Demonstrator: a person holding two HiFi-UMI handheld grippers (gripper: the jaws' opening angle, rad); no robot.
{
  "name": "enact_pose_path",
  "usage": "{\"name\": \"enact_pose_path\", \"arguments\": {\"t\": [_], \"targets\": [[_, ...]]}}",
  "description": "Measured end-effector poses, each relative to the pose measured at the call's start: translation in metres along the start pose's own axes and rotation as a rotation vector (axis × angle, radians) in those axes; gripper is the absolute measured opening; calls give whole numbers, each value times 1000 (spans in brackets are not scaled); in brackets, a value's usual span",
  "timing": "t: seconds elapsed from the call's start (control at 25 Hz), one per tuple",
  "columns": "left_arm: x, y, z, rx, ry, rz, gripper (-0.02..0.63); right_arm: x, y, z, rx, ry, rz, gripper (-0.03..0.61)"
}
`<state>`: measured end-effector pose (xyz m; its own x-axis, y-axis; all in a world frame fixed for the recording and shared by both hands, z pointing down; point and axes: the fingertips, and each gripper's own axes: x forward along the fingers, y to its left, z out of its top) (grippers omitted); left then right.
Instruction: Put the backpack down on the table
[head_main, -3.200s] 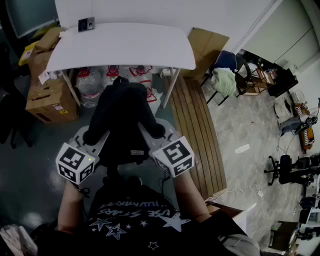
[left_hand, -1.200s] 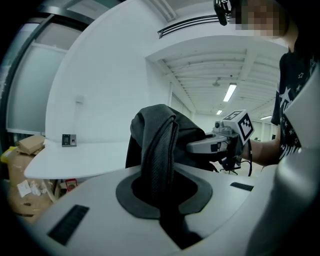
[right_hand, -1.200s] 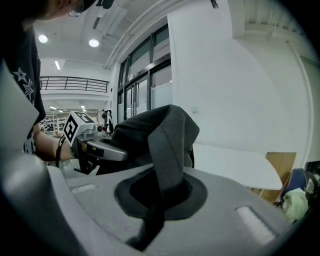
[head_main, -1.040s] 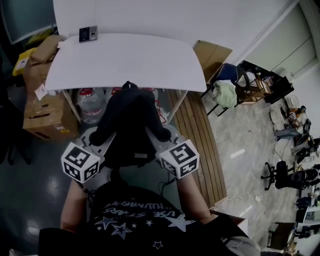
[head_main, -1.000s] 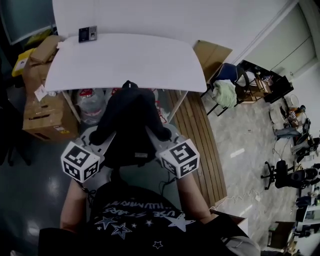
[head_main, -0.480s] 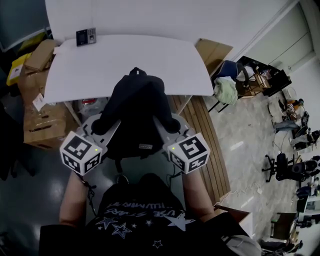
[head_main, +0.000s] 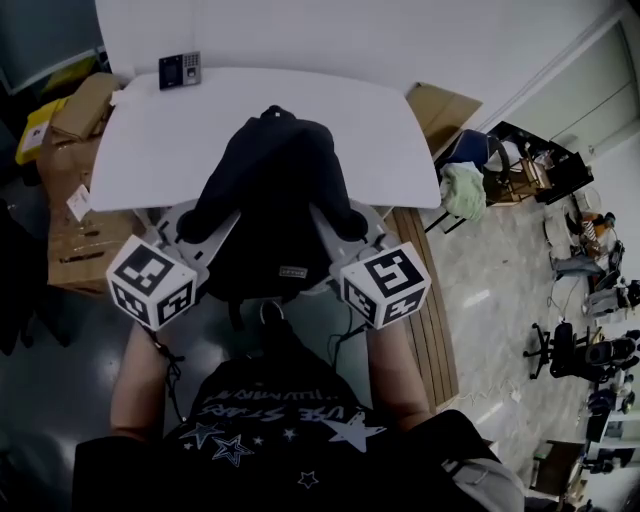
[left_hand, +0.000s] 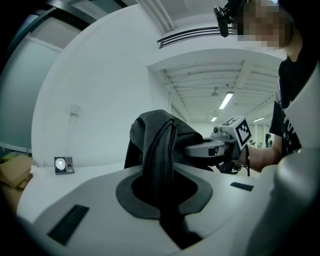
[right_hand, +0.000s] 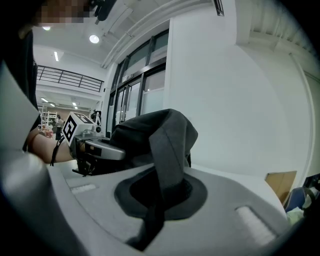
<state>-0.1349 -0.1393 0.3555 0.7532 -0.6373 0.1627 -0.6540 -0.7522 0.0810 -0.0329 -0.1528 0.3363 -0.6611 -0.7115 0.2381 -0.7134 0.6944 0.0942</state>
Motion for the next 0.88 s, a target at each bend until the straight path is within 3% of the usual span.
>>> {"name": "enact_pose_path", "arguments": {"t": [0.56, 0.88], "targets": [[84, 77, 46, 19, -28, 131, 38, 76, -104, 35, -49, -94, 114, 5], [125, 108, 50, 0, -30, 192, 38, 110, -149, 37, -68, -114, 150, 5]]}}
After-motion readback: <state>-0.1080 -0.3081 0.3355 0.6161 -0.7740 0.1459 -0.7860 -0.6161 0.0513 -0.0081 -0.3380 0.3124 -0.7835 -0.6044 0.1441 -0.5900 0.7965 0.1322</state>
